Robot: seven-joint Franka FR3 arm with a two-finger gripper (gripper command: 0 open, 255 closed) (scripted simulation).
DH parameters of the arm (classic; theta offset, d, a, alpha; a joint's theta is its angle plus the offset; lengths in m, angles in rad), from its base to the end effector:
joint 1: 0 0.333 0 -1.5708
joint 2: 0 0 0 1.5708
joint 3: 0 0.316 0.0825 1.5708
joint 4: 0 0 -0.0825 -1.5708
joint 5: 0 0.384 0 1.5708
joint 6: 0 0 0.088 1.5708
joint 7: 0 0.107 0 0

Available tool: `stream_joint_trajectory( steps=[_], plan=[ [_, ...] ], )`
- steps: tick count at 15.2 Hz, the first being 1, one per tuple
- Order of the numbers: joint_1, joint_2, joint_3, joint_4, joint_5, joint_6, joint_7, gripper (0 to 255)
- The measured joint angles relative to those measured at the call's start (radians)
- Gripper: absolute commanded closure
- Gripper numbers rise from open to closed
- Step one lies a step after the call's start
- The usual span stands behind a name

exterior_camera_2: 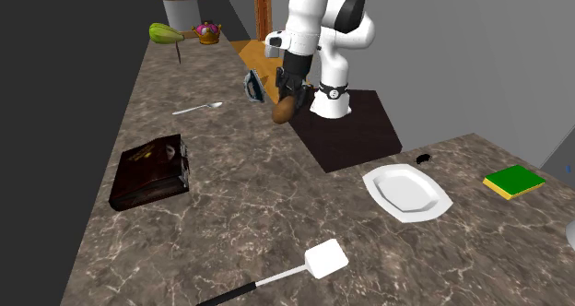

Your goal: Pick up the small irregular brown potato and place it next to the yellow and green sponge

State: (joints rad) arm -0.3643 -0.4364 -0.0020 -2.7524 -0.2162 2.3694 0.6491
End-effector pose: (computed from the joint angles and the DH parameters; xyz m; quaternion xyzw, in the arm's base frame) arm 0.3475 -0.1359 0.3525 0.9051 -0.4173 0.0372 0.0724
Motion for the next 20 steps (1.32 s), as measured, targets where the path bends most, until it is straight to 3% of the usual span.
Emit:
stream_joint_trajectory(
  steps=[3, 10, 20],
  plan=[
    [0.013, -0.028, 0.010, 0.017, 0.014, -0.046, 0.005, 255],
    [0.113, -0.039, 0.144, 0.038, 0.091, -0.103, 0.169, 255],
    [0.225, 0.093, 0.351, 0.173, 0.158, -0.139, 0.440, 255]
  ],
)
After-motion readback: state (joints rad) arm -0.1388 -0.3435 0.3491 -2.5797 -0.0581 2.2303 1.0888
